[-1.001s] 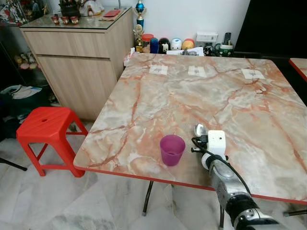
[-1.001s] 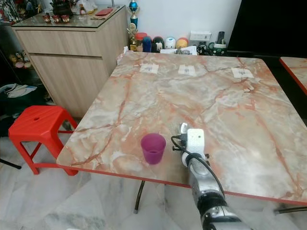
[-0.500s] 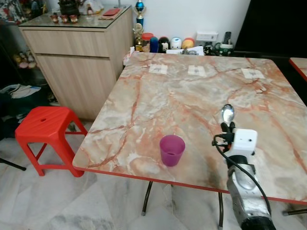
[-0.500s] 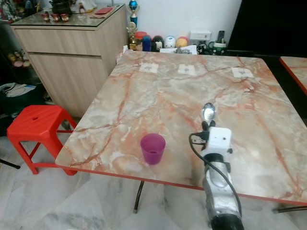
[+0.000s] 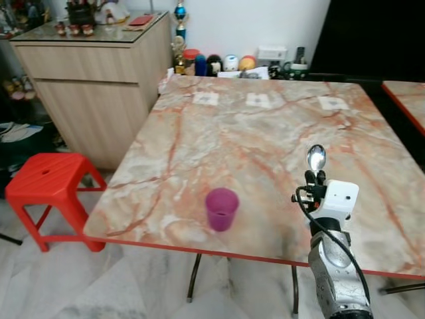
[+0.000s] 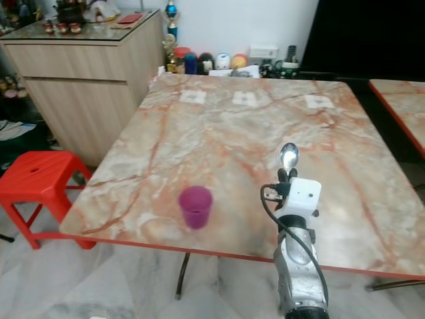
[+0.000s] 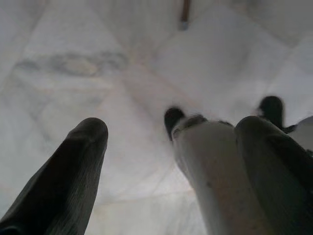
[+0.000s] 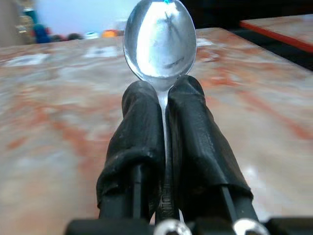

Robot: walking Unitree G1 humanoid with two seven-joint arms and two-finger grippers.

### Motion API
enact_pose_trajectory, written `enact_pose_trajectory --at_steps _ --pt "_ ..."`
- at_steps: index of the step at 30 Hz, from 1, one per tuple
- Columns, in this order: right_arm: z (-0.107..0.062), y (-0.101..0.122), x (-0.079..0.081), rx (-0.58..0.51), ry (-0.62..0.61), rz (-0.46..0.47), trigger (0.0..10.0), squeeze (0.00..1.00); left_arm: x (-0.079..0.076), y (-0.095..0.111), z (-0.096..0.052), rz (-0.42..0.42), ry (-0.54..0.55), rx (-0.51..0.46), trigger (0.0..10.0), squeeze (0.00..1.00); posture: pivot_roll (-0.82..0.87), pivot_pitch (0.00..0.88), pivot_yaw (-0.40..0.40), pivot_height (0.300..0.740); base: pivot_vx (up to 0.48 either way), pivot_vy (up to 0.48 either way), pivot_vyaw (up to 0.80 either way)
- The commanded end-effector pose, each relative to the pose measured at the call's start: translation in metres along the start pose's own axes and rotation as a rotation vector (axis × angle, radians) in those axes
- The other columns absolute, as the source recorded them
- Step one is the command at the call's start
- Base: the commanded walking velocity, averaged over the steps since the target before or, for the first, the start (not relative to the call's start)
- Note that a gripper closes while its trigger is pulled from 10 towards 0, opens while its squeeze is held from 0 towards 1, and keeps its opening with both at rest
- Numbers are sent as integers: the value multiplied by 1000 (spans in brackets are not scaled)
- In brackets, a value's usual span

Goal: Setting the table

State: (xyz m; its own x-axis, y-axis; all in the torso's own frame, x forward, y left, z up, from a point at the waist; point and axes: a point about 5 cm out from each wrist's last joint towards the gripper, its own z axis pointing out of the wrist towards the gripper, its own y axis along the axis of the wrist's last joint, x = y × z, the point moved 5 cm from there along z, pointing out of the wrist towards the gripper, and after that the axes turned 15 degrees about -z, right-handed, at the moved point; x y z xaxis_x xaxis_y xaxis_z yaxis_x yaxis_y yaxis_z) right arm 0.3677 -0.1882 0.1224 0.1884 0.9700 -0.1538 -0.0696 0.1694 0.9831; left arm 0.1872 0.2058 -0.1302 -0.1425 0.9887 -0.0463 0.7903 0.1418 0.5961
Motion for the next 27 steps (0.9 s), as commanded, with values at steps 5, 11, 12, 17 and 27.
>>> enact_pose_trajectory --at_steps 5,11,12,17,27 --pt "2 14 -6 -42 -28 15 10000 0 0 -5 -1 16 -2 20 10000 0 -18 23 -15 740 0 -480 -304" --pt "2 18 0 -50 -14 13 10000 0 -1 -5 0 13 -6 20 10000 0 -15 29 -17 740 0 -480 0" --pt "2 19 1 -51 -9 11 10000 0 -1 -5 0 12 -6 20 10000 0 -15 29 -17 740 0 -480 0" --pt "3 21 4 -58 0 10 10000 0 -1 -4 0 10 -7 20 10000 0 -14 35 -15 740 0 -480 0" --pt "4 23 2 -62 -10 12 10000 0 0 -4 0 11 -6 21 10000 0 -16 48 -10 740 0 -478 0"
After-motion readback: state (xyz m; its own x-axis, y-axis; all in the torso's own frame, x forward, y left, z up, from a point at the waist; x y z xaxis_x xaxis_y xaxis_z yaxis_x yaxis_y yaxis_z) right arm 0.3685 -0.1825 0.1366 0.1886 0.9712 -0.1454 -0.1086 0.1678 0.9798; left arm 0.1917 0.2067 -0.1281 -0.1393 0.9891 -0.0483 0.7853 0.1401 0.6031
